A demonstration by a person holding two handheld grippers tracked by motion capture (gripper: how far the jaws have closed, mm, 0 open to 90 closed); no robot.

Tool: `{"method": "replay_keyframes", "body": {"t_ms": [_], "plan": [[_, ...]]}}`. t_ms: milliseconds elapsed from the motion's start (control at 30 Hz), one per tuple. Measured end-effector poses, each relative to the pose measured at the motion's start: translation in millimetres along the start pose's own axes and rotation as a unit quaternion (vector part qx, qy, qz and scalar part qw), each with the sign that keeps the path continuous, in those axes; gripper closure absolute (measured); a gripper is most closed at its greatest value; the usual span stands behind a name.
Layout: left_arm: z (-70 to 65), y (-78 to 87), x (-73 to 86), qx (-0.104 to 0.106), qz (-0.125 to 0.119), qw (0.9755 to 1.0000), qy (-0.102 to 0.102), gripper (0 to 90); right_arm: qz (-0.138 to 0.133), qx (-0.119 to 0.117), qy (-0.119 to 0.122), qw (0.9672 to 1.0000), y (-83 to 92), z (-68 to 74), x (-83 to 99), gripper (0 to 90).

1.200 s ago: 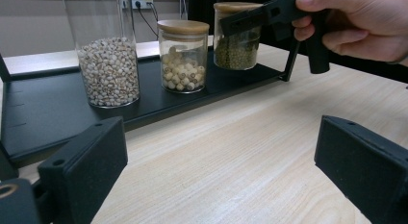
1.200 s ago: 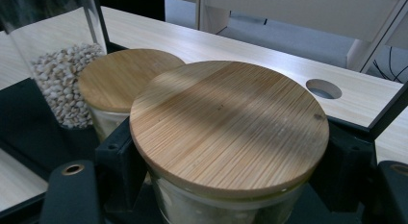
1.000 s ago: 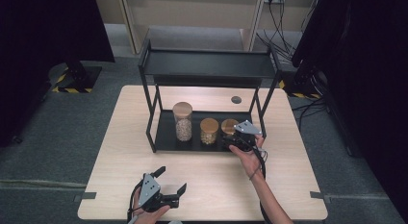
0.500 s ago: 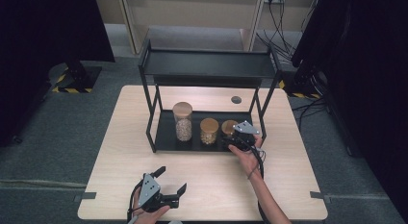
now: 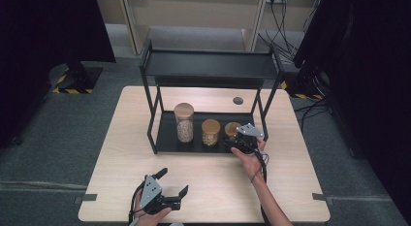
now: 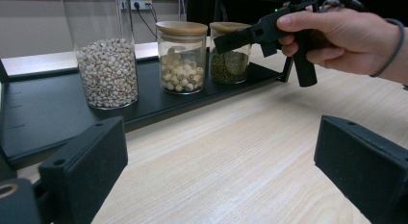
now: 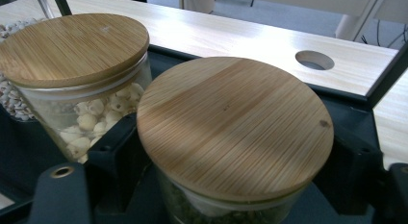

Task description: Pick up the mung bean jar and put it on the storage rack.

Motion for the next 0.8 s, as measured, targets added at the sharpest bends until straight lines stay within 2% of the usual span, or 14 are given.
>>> {"method": "replay_keyframes", "body": {"t_ms": [100, 167, 300, 433, 800], "plan": [[-0.6, 0.3, -0.3, 0.0, -0.002, 1.0, -0.001, 3.9, -0.004, 0.016, 0.002, 0.9999, 4.2, 1.6, -2.8, 13.4], [-0.4, 0.6, -0.6, 0.0, -0.003, 1.0, -0.002, 3.9, -0.011, 0.016, -0.007, 0.9998, 8.6, 1.8, -5.6, 12.4], [-0.1, 0.4, -0.2, 0.0, -0.001, 1.0, -0.001, 3.9, -0.022, 0.01, -0.001, 0.9997, 18.2, 4.6, -11.0, 10.2], [-0.5, 0.9, -0.9, -0.001, -0.003, 1.0, -0.003, 3.9, -0.028, 0.016, -0.008, 0.9994, 25.3, 7.4, -12.0, 4.8], [-0.2, 0.8, -0.8, -0.001, -0.003, 1.0, -0.002, 3.9, -0.056, -0.011, -0.017, 0.9982, 49.1, 7.6, -9.0, 2.8]]}}
Point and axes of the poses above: each handheld gripper's, and its own axes: y roughly backward along the jaws, x roughly out of its underside, z roughly to its left, the point moved 9 cm from there along -y, roughly forward along the jaws, and after that the axes turned 11 degrees about x, right-handed, at the moved point
